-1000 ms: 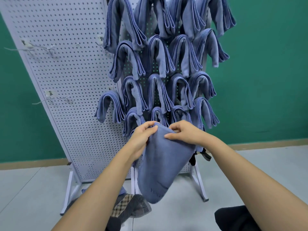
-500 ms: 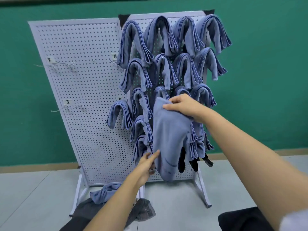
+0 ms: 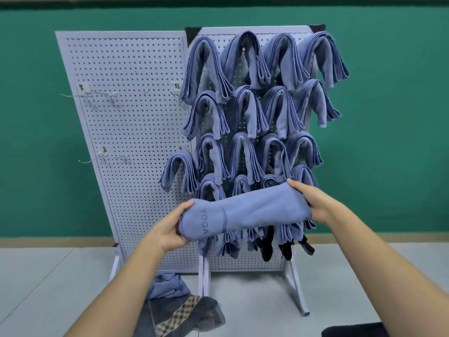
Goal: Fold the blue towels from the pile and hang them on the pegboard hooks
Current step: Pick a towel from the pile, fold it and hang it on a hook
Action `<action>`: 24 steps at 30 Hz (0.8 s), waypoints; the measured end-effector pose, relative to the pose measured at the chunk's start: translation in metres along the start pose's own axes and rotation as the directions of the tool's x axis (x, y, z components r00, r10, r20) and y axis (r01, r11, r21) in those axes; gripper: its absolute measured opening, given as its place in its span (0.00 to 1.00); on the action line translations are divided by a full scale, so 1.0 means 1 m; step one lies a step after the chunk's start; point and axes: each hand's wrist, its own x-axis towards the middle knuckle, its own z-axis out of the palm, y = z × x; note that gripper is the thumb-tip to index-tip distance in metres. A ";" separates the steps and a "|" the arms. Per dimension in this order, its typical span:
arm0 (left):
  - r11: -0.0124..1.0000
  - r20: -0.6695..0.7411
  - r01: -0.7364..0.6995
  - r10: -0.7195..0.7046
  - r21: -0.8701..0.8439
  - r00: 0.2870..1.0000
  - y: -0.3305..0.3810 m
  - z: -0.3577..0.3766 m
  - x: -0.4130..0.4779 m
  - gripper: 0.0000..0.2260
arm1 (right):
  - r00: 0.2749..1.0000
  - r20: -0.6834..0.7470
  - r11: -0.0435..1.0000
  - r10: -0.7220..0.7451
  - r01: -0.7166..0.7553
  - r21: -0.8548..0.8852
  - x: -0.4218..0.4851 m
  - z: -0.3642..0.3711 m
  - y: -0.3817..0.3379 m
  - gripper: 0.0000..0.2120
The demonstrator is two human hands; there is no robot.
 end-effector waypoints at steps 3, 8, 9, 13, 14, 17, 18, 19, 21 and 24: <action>0.998 0.007 0.007 -0.008 0.067 1.000 0.009 -0.015 -0.003 0.14 | 0.994 0.113 0.999 -0.001 -0.004 0.050 0.006 0.009 0.008 0.13; 0.990 -0.017 -0.006 0.008 0.139 1.000 0.025 -0.052 -0.013 0.20 | 0.970 0.244 0.999 -0.003 0.012 -0.036 0.013 0.026 0.015 0.14; 0.983 -0.006 0.003 -0.002 0.182 1.000 0.027 -0.058 -0.015 0.21 | 0.965 0.263 0.998 0.020 -0.002 -0.067 0.013 0.029 0.017 0.13; 0.944 0.034 0.036 -0.050 0.328 0.998 0.034 -0.080 -0.024 0.31 | 0.954 0.294 0.988 0.061 -0.016 -0.153 0.020 0.039 0.023 0.12; 0.931 0.020 0.042 -0.053 0.362 0.998 0.036 -0.085 -0.026 0.31 | 0.956 0.288 0.983 0.057 -0.003 -0.185 0.023 0.041 0.025 0.13; 0.914 -0.045 0.012 0.007 0.405 0.999 0.038 -0.093 -0.029 0.19 | 0.960 0.273 0.940 0.065 0.032 -0.339 0.029 0.049 0.030 0.16; 0.921 -0.044 -0.014 0.034 0.390 0.998 0.040 -0.095 -0.030 0.17 | 0.960 0.273 0.926 0.070 0.040 -0.376 0.029 0.052 0.030 0.16; 0.924 -0.035 -0.048 0.066 0.380 0.997 0.042 -0.097 -0.031 0.17 | 0.958 0.278 0.921 0.064 0.050 -0.385 0.030 0.055 0.030 0.17; 0.916 -0.005 -0.133 0.145 0.379 0.989 0.051 -0.101 -0.034 0.17 | 0.953 0.304 0.942 -0.005 0.106 -0.318 0.030 0.061 0.027 0.15; 0.880 0.032 -0.330 0.341 0.341 0.940 0.068 -0.103 -0.040 0.13 | 0.918 0.337 0.963 -0.211 0.254 -0.086 0.034 0.066 0.020 0.14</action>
